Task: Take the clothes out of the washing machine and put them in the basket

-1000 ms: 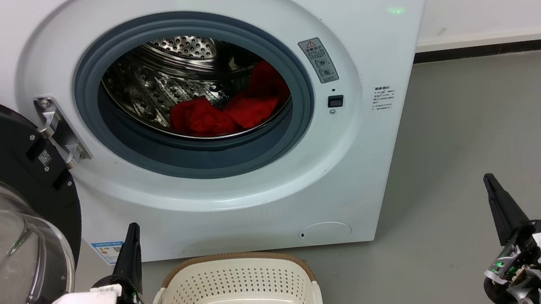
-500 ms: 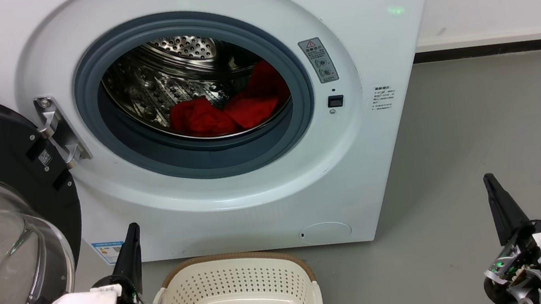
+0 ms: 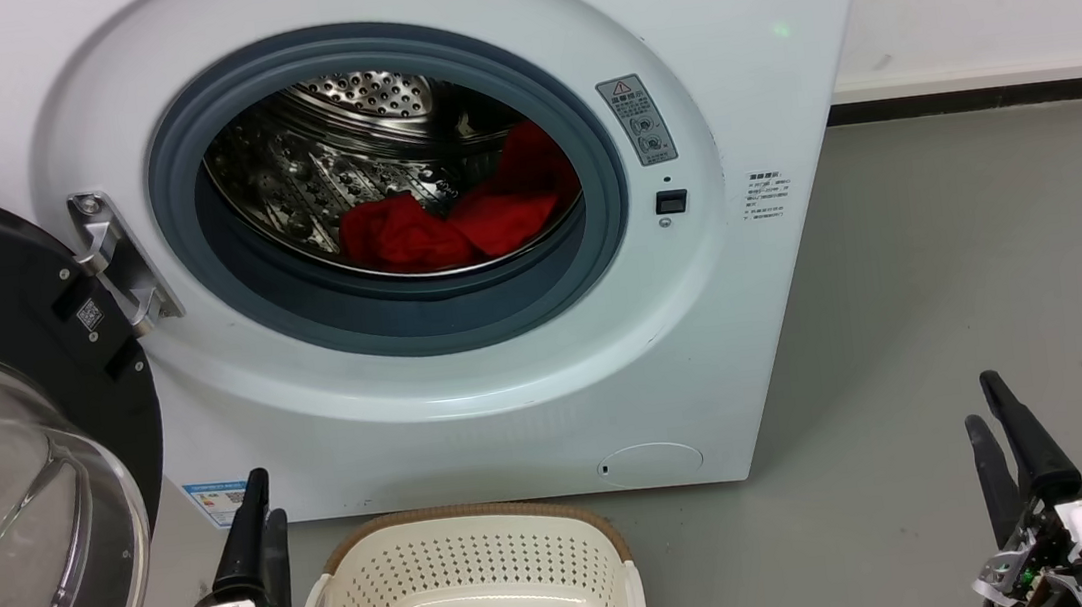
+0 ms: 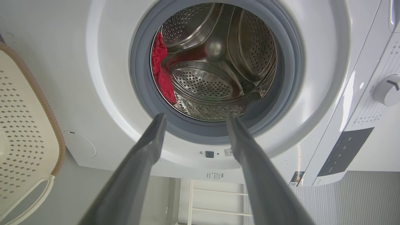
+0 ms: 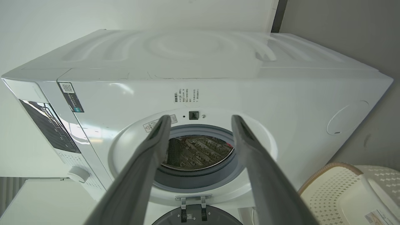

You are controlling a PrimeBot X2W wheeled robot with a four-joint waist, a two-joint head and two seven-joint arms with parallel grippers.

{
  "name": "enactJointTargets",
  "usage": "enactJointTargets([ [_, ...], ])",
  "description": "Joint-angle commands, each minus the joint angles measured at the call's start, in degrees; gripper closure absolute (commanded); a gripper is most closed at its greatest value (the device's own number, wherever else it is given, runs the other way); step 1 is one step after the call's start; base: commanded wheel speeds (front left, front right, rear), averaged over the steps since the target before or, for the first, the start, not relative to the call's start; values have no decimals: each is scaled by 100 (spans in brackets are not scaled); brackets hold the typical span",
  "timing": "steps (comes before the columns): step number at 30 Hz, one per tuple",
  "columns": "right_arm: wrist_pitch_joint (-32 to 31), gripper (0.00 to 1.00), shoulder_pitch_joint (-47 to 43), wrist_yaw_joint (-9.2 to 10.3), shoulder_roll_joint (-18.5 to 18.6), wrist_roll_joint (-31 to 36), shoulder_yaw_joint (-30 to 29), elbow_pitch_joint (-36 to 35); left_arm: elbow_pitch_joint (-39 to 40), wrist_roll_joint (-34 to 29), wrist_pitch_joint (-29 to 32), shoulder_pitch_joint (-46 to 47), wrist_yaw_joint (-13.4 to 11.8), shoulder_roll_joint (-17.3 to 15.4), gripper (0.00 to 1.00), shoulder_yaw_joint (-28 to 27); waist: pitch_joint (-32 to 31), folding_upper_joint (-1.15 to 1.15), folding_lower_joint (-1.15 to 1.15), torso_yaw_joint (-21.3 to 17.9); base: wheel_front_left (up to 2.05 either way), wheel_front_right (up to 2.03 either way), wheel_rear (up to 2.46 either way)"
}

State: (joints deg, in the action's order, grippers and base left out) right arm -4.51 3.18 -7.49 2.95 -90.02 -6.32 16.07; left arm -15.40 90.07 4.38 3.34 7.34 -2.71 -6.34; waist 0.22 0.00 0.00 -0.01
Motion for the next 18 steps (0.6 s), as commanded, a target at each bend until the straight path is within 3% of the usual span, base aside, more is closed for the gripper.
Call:
enactJointTargets([
  [1, 58, 0, 43, 0, 2, 180, -3, -164, 160, -176, -59, 69, -18, -10, 0, -51, 2, 0, 0, -1, 0, 0, 0],
  [2, 169, 0, 9, 0, 2, 671, -1, -317, 351, -677, -169, 58, -97, -11, 0, -41, 9, 0, 0, -2, 0, 0, 0],
  [18, 540, 0, -170, 0, 0, 2850, 210, -928, 921, -2644, -536, -98, -667, -13, 0, 380, 31, 0, 0, 4, 0, 0, 0],
])
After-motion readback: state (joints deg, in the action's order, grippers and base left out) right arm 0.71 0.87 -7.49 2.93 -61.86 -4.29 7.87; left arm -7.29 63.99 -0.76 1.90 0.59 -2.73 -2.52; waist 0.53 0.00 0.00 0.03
